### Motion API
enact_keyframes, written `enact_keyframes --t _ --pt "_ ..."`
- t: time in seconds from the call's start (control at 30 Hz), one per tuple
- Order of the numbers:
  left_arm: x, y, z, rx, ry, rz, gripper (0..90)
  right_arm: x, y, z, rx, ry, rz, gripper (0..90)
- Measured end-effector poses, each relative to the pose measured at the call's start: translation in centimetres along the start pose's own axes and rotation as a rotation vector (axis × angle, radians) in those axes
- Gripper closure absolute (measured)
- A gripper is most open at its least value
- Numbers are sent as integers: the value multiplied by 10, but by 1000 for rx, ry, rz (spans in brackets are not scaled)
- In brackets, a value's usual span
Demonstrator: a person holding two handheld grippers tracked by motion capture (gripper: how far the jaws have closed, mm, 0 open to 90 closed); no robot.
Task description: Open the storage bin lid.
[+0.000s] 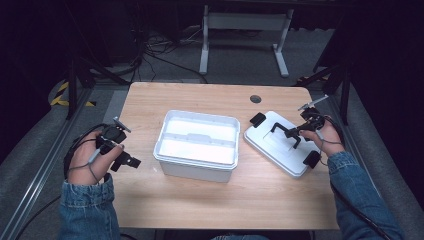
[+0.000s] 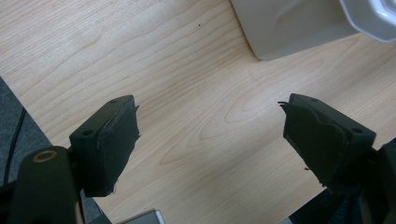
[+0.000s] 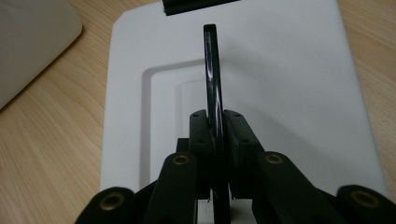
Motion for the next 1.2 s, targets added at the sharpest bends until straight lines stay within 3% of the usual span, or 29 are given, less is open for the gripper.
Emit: enact_keyframes --t 0.23,0.4,0.77,0.87,1.07,1.2 --pt "-1 -1 2 5 -1 -1 189 4 -8 -1 -64 21 -34 570" --pt "-1 0 2 4 7 3 189 10 -22 7 -99 29 -96 521" --pt "4 0 4 11 3 11 189 18 -43 70 -96 -164 -121 524" --pt "5 0 4 32 -24 17 189 15 -46 87 -59 -181 -126 546" --pt "5 -2 5 27 -27 14 189 7 -47 110 -35 -209 -117 552" --pt "7 -1 2 46 -18 28 189 0 -46 123 -18 -226 -104 556"
Point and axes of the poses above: each handheld gripper's, and its own axes: y roughly forward along the jaws, x roughly out of its top, z roughly to its left, the point moved 5 cm from there along y, roughly forward along the jaws, and after that the axes turned 11 degrees about z, right-handed, at the moved point
